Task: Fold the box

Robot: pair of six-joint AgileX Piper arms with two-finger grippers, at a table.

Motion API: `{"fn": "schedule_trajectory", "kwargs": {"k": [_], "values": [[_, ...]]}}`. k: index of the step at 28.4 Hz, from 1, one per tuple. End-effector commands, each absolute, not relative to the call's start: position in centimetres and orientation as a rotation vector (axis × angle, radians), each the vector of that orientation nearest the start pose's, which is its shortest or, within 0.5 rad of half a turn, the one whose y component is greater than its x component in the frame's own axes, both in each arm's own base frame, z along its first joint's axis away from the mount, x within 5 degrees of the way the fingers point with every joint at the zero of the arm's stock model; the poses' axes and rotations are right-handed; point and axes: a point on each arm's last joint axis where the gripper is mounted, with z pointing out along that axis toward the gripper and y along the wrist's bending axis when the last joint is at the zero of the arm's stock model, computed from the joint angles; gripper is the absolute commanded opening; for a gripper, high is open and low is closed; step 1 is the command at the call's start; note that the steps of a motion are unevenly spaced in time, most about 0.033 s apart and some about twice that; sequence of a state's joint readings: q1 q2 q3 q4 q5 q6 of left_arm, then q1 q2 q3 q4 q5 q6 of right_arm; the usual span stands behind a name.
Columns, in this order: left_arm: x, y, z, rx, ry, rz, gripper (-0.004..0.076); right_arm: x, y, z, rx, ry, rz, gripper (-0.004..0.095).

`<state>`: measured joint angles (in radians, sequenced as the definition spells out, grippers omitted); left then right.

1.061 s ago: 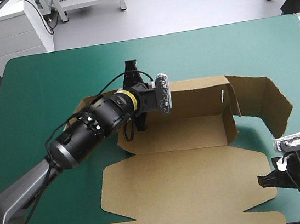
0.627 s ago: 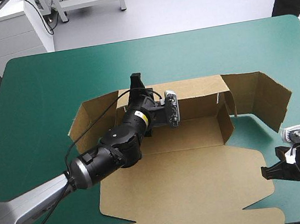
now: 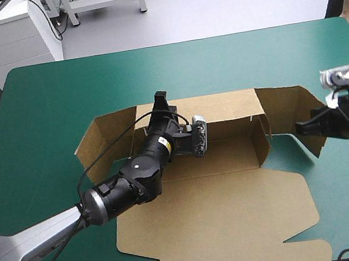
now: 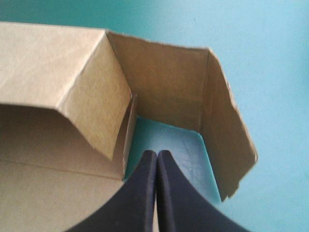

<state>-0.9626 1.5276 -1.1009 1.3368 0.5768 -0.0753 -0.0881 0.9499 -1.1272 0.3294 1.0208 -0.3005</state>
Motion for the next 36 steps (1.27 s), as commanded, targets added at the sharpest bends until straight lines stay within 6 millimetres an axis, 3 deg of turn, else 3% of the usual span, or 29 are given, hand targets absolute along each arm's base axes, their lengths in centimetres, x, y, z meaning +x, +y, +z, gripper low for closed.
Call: {"fn": "schedule_trajectory", "kwargs": {"k": [1, 6, 11, 19, 25, 30, 36], "values": [[22.8, -25.0, 32.1, 1.592, 1.235, 0.695, -0.0008, 20.4, 1.2, 43.3, -0.204, 2.178, 0.251, -0.0018], [22.8, -25.0, 32.1, 1.594, 1.229, 0.687, -0.0008, 26.8, 0.9, 44.5, -0.232, 2.242, 0.296, -0.0018], [22.8, -25.1, 32.1, 1.594, 1.228, 0.685, -0.0008, 29.7, 1.0, 44.4, -0.245, 2.271, 0.358, -0.0018], [22.8, -25.1, 32.1, 1.595, 1.226, 0.683, -0.0008, 33.3, 2.1, 40.6, -0.29, 2.387, 0.405, -0.0018], [22.8, -25.0, 32.1, 1.592, 1.235, 0.686, -0.0008, 34.5, 2.4, 38.6, -0.346, 2.473, 0.347, -0.0018], [22.8, -25.0, 32.1, 1.592, 1.235, 0.686, -0.0008, 33.9, 1.7, 38.0, -0.378, 2.575, 0.254, -0.0018], [22.8, -25.0, 32.1, 1.591, 1.238, 0.69, -0.0008, 32.6, 2.0, 37.5, -0.391, 2.62, 0.308, -0.0018]]}}
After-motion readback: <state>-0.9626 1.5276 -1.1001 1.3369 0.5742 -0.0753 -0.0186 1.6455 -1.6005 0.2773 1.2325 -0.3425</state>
